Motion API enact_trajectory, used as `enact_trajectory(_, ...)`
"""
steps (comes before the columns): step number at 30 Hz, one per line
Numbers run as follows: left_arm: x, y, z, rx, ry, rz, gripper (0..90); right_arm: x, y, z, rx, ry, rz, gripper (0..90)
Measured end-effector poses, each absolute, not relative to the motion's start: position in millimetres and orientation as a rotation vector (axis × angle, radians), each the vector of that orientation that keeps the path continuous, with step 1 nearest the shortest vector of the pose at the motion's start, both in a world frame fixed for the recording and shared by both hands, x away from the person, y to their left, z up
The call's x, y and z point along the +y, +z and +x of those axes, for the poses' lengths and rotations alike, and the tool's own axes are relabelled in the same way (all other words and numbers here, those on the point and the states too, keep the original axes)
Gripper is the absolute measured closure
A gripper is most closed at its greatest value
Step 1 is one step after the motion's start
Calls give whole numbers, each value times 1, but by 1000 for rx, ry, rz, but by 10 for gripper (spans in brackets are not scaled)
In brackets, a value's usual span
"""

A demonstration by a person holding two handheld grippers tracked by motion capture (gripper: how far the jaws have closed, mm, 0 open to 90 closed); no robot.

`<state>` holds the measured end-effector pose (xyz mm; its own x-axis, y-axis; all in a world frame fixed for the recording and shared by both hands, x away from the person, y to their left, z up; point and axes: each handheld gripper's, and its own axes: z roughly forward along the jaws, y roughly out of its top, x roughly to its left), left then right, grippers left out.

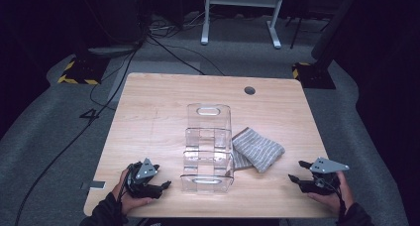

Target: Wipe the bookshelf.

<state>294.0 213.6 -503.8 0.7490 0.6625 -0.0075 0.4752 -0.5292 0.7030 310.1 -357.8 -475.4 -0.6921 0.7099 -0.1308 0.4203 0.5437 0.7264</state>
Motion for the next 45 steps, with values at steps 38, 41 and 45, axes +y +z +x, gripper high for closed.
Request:
enact_trajectory(38,268,-505,280,1076,418,2169,154,-411,-505,287,2250,1036,1186,304)
enact_trajectory(41,268,-505,281,1071,420,2176,150,-407,-504,294,2260,1030,1188,296)
enact_trajectory(45,268,-505,281,1069,419,2176,150,-403,-504,299,2260,1029,1189,295)
